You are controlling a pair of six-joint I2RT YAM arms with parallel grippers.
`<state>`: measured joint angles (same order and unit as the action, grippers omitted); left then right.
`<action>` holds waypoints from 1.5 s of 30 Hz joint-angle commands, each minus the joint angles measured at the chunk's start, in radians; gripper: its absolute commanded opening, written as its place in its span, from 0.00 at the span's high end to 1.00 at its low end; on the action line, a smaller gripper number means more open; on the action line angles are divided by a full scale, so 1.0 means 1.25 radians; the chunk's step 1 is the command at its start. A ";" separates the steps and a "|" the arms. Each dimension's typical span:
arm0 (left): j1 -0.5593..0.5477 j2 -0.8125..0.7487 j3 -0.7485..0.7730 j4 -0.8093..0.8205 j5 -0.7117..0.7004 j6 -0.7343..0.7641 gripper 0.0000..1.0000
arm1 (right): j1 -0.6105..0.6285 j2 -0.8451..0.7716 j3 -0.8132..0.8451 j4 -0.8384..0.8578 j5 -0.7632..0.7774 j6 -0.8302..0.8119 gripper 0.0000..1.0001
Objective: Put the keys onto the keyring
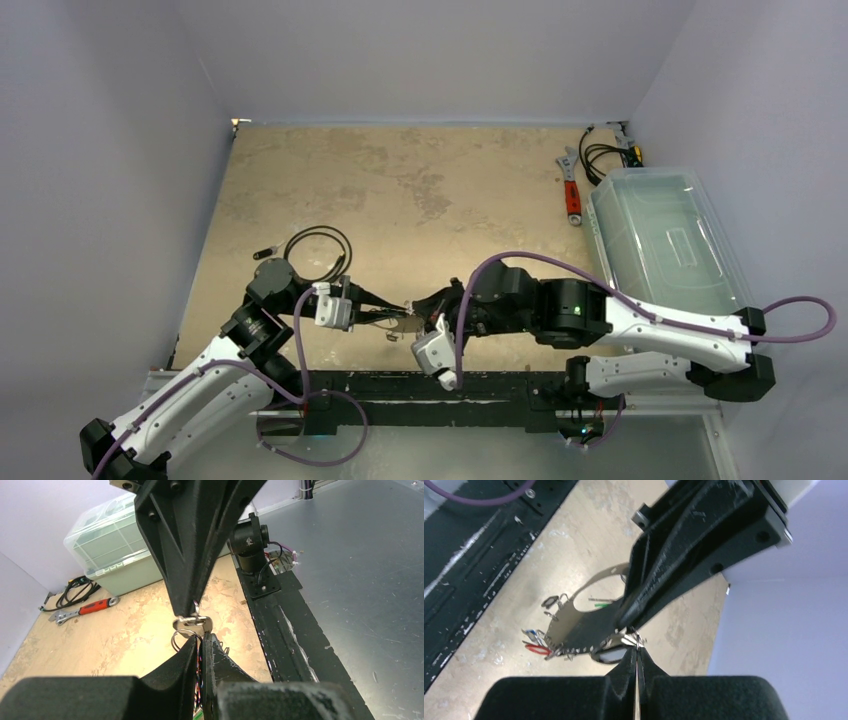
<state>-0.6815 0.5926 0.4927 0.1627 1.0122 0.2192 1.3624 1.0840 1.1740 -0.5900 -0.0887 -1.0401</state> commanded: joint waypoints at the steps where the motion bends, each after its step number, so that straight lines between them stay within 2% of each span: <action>1: -0.001 -0.004 0.009 0.038 0.001 -0.003 1.00 | 0.004 -0.077 -0.051 0.091 0.076 0.042 1.00; 9: -0.004 -0.003 0.008 0.049 0.021 -0.017 1.00 | 0.003 -0.050 -0.020 0.069 0.143 -0.022 1.00; 20: -0.008 0.007 0.007 0.052 0.023 -0.024 1.00 | 0.003 -0.006 0.007 0.036 0.156 -0.091 1.00; 35: -0.008 0.007 0.008 0.047 0.018 -0.023 1.00 | 0.013 0.014 0.031 0.002 0.075 -0.112 1.00; 45: -0.008 0.008 0.008 0.045 0.016 -0.022 1.00 | 0.048 0.014 0.009 -0.001 0.082 -0.101 1.00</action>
<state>-0.6888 0.6075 0.4927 0.1631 1.0229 0.2005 1.4040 1.1007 1.1633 -0.5819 0.0315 -1.1778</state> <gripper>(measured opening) 0.056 0.005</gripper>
